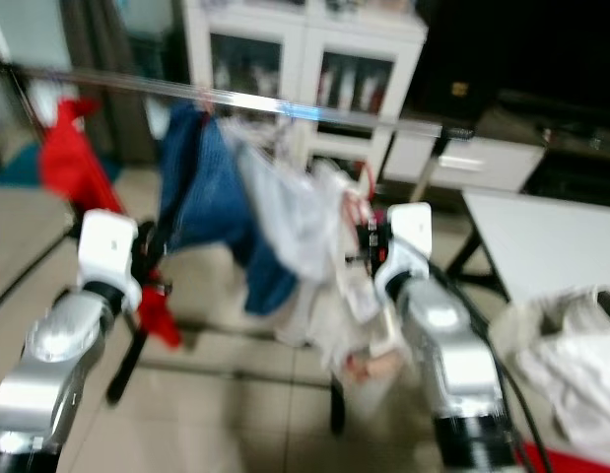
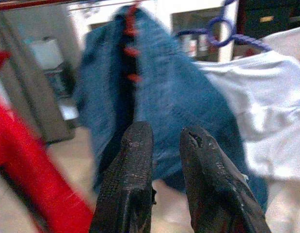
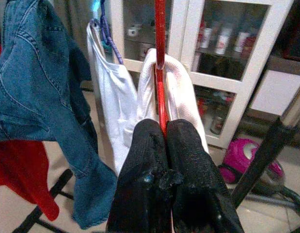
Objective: Hang hanger
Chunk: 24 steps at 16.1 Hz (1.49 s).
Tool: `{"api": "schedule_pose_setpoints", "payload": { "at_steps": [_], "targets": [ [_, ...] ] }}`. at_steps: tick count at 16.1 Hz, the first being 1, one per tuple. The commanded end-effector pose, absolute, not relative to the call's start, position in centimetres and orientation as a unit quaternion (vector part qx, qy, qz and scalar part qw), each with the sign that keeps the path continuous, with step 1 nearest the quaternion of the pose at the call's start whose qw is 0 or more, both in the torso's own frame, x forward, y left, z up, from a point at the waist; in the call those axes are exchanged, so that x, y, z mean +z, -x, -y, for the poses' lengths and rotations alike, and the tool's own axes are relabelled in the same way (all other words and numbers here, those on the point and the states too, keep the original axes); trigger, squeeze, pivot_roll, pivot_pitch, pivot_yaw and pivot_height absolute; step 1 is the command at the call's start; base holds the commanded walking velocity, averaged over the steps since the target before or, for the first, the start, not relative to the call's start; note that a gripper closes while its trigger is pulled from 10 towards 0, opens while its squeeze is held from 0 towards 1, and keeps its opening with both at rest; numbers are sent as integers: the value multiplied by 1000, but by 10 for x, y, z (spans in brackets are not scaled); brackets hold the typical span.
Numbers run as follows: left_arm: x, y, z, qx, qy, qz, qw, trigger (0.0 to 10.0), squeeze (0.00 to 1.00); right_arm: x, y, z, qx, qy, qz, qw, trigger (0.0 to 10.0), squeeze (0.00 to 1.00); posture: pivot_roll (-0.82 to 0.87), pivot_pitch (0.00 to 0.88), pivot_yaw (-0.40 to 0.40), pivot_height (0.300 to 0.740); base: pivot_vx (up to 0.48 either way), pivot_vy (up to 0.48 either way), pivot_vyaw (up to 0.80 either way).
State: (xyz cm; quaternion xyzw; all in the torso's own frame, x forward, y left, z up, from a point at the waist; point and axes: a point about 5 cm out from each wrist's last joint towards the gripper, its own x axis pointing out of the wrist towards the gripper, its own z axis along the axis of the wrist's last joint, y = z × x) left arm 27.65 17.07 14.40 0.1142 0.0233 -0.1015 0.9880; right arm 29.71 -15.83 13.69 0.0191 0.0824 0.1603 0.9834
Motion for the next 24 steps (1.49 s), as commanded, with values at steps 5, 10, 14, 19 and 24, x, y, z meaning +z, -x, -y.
{"api": "schedule_pose_setpoints", "payload": {
  "at_steps": [5, 10, 14, 19, 24],
  "targets": [
    [148, -269, -141, -209, -126, -20, 970, 10000, 0, 154, -310, 157, 160, -27, -70, 984, 10000, 0, 130, 0, -87, 740, 154, 0, 0],
    [151, -268, -137, -221, -138, -21, 965, 10000, 0, 164, -342, 162, 64, -37, -63, 995, 10000, 0, 140, 0, -88, 740, 0, 0, 0],
    [155, -265, -133, -246, -138, -17, 959, 10000, 0, 168, -367, 167, 6, -51, -73, 996, 10000, 0, 148, 0, -81, 740, 0, 0, 0],
    [155, -264, -132, -264, -143, -25, 953, 10000, 0, 159, -393, 156, 14, -68, -142, 987, 10000, 0, 160, 0, -77, 740, 0, 0, 0],
    [152, -262, -134, -266, -148, -33, 952, 10000, 0, 146, -397, 154, 41, -73, -180, 980, 10000, 0, 180, 0, -90, 740, 0, 0, 0]
  ]
}}
